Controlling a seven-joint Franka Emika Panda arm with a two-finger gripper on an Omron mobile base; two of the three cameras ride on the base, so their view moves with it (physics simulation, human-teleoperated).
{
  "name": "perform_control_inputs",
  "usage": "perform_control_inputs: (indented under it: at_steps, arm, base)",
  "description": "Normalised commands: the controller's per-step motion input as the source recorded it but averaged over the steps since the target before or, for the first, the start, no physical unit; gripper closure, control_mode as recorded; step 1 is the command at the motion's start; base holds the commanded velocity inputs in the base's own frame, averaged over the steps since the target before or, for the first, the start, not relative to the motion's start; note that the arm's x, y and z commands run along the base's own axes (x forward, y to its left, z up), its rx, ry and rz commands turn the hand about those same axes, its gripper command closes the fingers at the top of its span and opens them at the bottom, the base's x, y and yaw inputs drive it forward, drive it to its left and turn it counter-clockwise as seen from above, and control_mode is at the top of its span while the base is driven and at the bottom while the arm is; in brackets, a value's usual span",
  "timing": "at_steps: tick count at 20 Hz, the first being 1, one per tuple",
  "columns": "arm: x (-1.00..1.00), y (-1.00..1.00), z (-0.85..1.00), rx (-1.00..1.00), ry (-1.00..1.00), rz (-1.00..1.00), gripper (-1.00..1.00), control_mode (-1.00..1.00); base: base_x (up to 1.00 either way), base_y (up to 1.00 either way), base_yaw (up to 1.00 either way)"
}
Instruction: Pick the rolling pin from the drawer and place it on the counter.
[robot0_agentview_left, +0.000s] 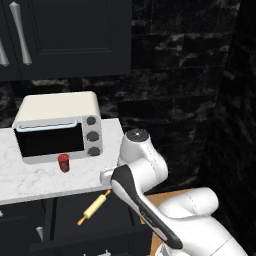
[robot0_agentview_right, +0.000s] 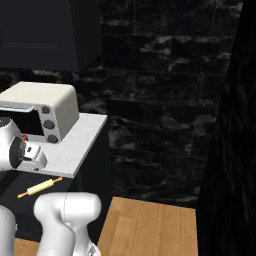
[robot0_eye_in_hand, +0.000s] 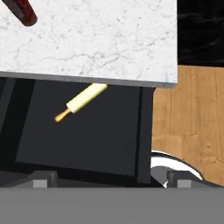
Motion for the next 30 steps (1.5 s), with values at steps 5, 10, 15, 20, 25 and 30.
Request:
perform_control_inputs:
  at_steps: [5, 10, 15, 20, 25, 30]
  arm:
    - [-0.31, 0.72, -0.48, 0.01, 0.02, 0.00, -1.00, -1.00]
    - [-0.02, 0.61, -0.18, 0.00, 0.03, 0.00, -1.00, -1.00]
    - [0.19, 0.42, -0.04, 0.00, 0.03, 0.00, -1.00, -1.00]
    - [0.51, 0.03, 0.00, 0.00, 0.04, -0.01, -1.00, -1.00]
    - [0.48, 0.00, -0.05, 0.00, 0.04, 0.00, -1.00, -1.00]
    - [0.13, 0.00, -0.43, 0.00, 0.01, 0.00, -1.00, -1.00]
  base:
    - [0.00, 0.00, 0.00]
    - [0.00, 0.00, 0.00]
    - [0.00, 0.00, 0.00]
    - [0.00, 0.00, 0.00]
    - [0.00, 0.00, 0.00]
    - [0.00, 0.00, 0.00]
